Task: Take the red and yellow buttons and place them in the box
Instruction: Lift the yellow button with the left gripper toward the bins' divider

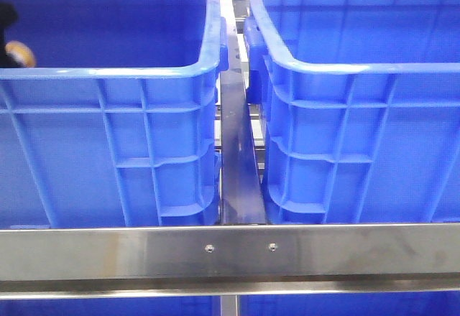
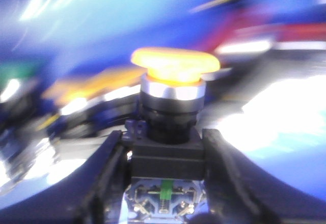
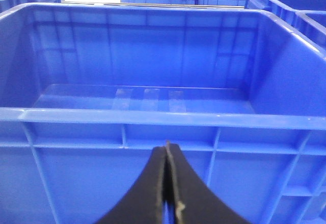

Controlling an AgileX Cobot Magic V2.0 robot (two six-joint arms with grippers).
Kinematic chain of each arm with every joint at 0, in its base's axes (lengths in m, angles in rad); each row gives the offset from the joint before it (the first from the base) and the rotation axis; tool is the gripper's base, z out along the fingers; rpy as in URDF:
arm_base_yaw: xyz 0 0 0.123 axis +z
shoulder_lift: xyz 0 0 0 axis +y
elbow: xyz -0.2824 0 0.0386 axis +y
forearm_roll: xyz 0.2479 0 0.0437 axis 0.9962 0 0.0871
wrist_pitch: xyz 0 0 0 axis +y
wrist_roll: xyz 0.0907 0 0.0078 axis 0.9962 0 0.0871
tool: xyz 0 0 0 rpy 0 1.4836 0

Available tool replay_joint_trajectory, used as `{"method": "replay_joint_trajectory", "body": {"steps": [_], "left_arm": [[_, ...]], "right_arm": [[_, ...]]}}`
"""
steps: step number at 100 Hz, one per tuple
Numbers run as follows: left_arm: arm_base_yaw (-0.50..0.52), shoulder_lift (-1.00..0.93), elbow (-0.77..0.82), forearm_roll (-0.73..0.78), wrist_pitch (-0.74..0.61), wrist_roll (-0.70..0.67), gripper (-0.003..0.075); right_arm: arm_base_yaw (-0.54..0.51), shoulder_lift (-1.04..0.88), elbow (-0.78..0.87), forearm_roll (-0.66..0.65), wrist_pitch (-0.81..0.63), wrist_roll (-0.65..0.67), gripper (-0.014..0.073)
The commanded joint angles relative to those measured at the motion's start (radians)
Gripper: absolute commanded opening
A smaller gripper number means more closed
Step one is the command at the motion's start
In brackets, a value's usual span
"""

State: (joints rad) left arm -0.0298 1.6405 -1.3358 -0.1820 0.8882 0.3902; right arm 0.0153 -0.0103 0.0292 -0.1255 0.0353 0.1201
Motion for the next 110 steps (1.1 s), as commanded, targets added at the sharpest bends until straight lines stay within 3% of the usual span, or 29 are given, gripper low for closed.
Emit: {"method": "replay_joint_trajectory", "body": {"steps": [1,10,37,83,110], "left_arm": [[-0.008,-0.080,-0.026,-0.154,0.000,0.182,0.0101],[-0.008,-0.102,-0.026,-0.302,0.081,0.357,0.0102],[-0.018,-0.112,-0.026,-0.786,0.381,0.694,0.0101],[-0.302,-0.112,-0.030,-0.802,0.381,0.696,0.0101],[-0.376,-0.112,-0.030,-0.802,0.381,0.696,0.0101]], "right_arm": [[0.001,-0.024,-0.017,-0.009,-0.078,-0.010,-0.0064],[0.001,-0.024,-0.017,-0.009,-0.078,-0.010,-0.0064],[0.001,-0.024,-0.017,-0.009,-0.078,-0.010,-0.0064],[0.001,-0.024,-0.017,-0.009,-0.078,-0.010,-0.0064],[-0.001,-0.023,-0.017,-0.014,-0.087,-0.011,-0.0064]]}}
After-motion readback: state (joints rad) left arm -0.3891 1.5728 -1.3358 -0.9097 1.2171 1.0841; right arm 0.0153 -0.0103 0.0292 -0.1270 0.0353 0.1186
